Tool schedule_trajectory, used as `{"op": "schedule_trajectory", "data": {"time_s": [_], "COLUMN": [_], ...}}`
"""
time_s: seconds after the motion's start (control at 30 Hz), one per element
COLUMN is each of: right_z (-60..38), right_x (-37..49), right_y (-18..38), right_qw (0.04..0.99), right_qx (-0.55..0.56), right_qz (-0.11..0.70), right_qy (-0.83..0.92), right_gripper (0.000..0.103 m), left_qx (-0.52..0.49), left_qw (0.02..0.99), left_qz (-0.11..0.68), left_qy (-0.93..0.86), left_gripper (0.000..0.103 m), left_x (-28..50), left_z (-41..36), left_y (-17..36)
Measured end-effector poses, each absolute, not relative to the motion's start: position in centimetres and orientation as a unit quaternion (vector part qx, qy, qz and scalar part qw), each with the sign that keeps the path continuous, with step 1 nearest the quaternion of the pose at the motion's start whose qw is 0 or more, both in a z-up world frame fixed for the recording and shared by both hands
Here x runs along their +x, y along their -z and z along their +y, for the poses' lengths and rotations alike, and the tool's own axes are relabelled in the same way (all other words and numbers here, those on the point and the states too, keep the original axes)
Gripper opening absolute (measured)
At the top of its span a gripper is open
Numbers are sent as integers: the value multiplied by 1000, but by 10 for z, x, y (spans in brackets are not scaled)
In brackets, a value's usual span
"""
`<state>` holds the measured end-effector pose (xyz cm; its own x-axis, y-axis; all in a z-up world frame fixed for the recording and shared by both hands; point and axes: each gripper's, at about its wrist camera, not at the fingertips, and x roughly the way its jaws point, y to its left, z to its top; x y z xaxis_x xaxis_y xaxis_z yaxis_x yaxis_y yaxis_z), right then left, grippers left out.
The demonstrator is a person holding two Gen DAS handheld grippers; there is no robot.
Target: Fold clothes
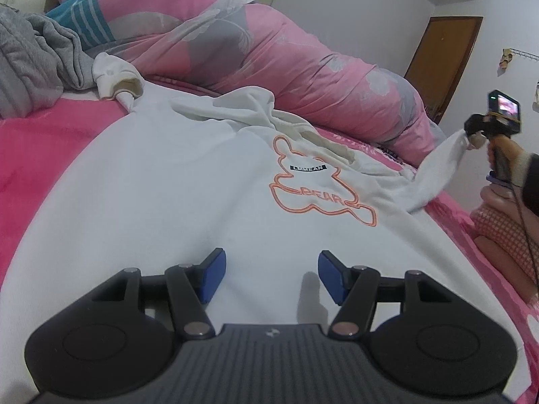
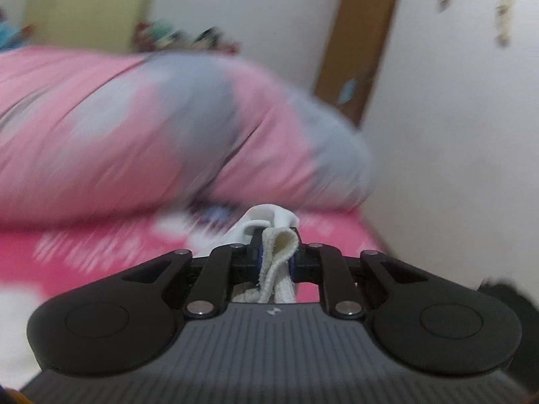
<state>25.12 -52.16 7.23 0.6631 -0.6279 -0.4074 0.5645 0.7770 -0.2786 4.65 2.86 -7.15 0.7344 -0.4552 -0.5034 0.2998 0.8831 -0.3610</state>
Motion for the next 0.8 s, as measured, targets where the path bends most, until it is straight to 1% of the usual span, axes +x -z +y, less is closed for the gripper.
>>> {"op": "schedule_trajectory", "data": {"time_s": [0.03, 0.07, 0.1, 0.13, 0.27, 0.37, 0.43, 0.5, 0.6, 0.63, 0.73, 0.8], "right_z": [-526, -531, -532, -532, -526, -505, -487, -475, -461, -457, -455, -459], "right_x": [260, 269, 272, 274, 242, 200, 166, 143, 119, 116, 123, 129], "right_y": [-70, -67, -58, -49, -44, -64, -70, -60, -15, 4, 52, 68], "right_qw": [904, 898, 890, 880, 892, 923, 940, 938, 910, 901, 882, 877], "right_qx": [-69, -75, -79, -83, -48, -7, 47, 105, 179, 186, 202, 234], "right_qz": [253, 258, 280, 305, 312, 280, 283, 311, 373, 392, 425, 420], "right_qy": [338, 349, 352, 353, 324, 263, 183, 107, 23, 11, 1, -12], "right_gripper": [25, 41, 48, 48, 48, 48, 48, 47, 45, 45, 37, 25], "left_qx": [-128, -127, -126, -125, -124, -124, -123, -122, -121, -121, -118, -115], "left_qw": [922, 923, 923, 923, 923, 923, 924, 924, 924, 924, 925, 925], "left_qz": [301, 302, 301, 301, 301, 301, 301, 301, 301, 301, 301, 301], "left_qy": [204, 204, 204, 204, 204, 203, 203, 203, 203, 202, 201, 201], "left_gripper": [62, 62, 62, 62, 62, 62, 62, 62, 62, 62, 62, 62], "left_x": [46, 46, 46, 46, 46, 46, 46, 46, 46, 46, 45, 46], "left_z": [28, 28, 28, 28, 28, 28, 27, 27, 27, 27, 26, 26], "left_y": [71, 71, 71, 71, 71, 71, 71, 71, 71, 71, 71, 71]}}
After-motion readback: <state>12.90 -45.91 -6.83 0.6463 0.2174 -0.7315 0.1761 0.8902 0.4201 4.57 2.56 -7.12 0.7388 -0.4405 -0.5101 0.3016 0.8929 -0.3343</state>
